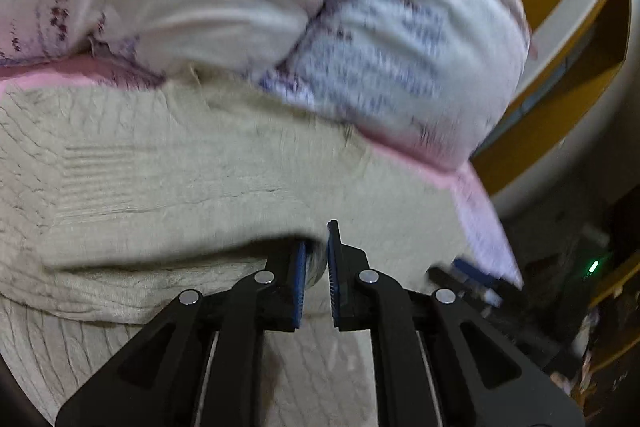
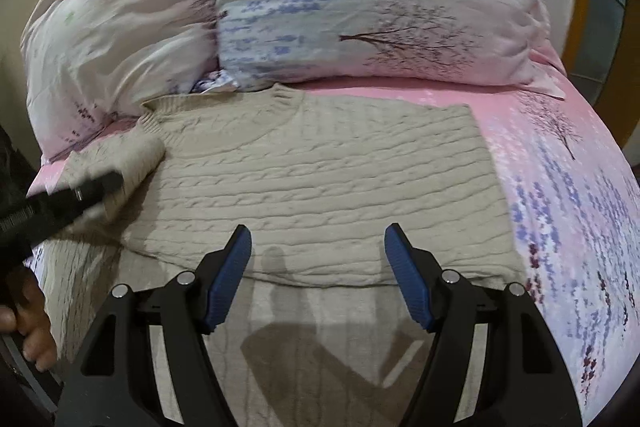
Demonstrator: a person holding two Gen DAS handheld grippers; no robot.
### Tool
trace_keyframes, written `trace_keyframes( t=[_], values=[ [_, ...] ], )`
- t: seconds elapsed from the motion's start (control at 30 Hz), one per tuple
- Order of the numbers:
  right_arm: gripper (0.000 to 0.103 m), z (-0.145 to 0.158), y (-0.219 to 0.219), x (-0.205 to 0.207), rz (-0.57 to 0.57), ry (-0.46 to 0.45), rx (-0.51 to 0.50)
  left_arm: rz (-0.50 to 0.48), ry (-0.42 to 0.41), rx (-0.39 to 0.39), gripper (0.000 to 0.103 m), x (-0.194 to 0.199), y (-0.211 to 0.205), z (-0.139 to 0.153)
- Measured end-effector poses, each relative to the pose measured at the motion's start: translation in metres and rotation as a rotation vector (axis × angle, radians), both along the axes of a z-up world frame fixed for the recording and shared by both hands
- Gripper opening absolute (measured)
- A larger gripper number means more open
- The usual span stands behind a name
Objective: Fold small clothes
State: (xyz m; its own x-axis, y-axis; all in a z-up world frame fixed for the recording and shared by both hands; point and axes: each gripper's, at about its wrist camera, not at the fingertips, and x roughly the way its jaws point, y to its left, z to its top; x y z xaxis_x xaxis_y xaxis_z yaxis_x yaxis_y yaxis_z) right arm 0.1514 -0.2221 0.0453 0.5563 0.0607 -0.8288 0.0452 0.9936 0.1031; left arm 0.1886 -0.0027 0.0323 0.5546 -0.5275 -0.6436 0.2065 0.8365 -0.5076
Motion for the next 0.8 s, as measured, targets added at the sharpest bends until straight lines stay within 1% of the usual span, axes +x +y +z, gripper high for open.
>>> trace_keyframes(
  t=[0.03, 0.1, 0.13, 0.17, 0.2, 0.23, 0.27, 0.3, 0.33, 0.37, 0.4, 0.47, 0.5, 0.53, 0.57, 0.67, 0.7, 0.73, 0.8],
  values=[
    [0.069, 0.001, 0.000, 0.001, -0.001, -0.003, 0.000, -0.015, 0.010, 0.006, 0.014, -0.001, -0.001, -0.002],
    [0.069, 0.004, 0.001, 0.003, 0.003, -0.019, 0.007, -0.039, 0.017, 0.004, 0.034, -0.009, 0.004, 0.001],
    [0.069, 0.008, 0.004, 0.004, 0.012, -0.033, 0.010, -0.049, 0.014, 0.003, 0.057, -0.015, 0.010, 0.003],
    [0.068, 0.012, 0.008, 0.005, 0.023, -0.047, 0.011, -0.053, 0.003, 0.003, 0.070, -0.023, 0.019, 0.007],
    [0.065, 0.017, 0.014, 0.005, 0.048, -0.069, 0.014, -0.050, -0.012, 0.004, 0.072, -0.029, 0.030, 0.012],
    [0.063, 0.022, 0.021, 0.005, 0.074, -0.087, 0.016, -0.046, -0.032, 0.004, 0.072, -0.035, 0.041, 0.016],
    [0.059, 0.027, 0.029, 0.003, 0.103, -0.107, 0.018, -0.025, -0.058, -0.001, 0.072, -0.044, 0.061, 0.021],
    [0.053, 0.031, 0.041, 0.004, 0.147, -0.126, 0.022, 0.010, -0.075, -0.007, 0.072, -0.047, 0.078, 0.024],
    [0.051, 0.034, 0.051, 0.005, 0.185, -0.137, 0.026, 0.074, -0.093, -0.013, 0.072, -0.050, 0.101, 0.026],
    [0.047, 0.036, 0.064, 0.007, 0.231, -0.146, 0.029, 0.128, -0.097, -0.015, 0.072, -0.048, 0.116, 0.027],
    [0.042, 0.037, 0.085, 0.008, 0.299, -0.155, 0.031, 0.229, -0.078, -0.021, 0.070, -0.046, 0.148, 0.024],
    [0.037, 0.036, 0.120, 0.011, 0.404, -0.163, 0.017, 0.329, -0.030, -0.054, 0.061, -0.040, 0.182, 0.014],
    [0.036, 0.035, 0.142, 0.010, 0.462, -0.170, -0.004, 0.370, 0.008, -0.080, 0.058, -0.037, 0.200, 0.006],
    [0.036, 0.033, 0.158, 0.010, 0.505, -0.175, -0.027, 0.391, 0.038, -0.089, 0.055, -0.036, 0.210, -0.001],
    [0.036, 0.030, 0.177, 0.009, 0.554, -0.180, -0.056, 0.395, 0.051, -0.089, 0.055, -0.035, 0.214, -0.006],
    [0.036, 0.022, 0.218, 0.005, 0.672, -0.187, -0.141, 0.373, 0.097, -0.054, 0.053, -0.030, 0.213, -0.022],
    [0.036, 0.019, 0.228, 0.005, 0.702, -0.190, -0.175, 0.357, 0.112, -0.063, 0.053, -0.027, 0.212, -0.027],
    [0.036, 0.015, 0.239, 0.003, 0.734, -0.192, -0.219, 0.339, 0.127, -0.076, 0.050, -0.024, 0.210, -0.031],
    [0.036, 0.007, 0.251, 0.003, 0.768, -0.181, -0.282, 0.318, 0.141, -0.082, 0.047, -0.019, 0.206, -0.036]
  ],
)
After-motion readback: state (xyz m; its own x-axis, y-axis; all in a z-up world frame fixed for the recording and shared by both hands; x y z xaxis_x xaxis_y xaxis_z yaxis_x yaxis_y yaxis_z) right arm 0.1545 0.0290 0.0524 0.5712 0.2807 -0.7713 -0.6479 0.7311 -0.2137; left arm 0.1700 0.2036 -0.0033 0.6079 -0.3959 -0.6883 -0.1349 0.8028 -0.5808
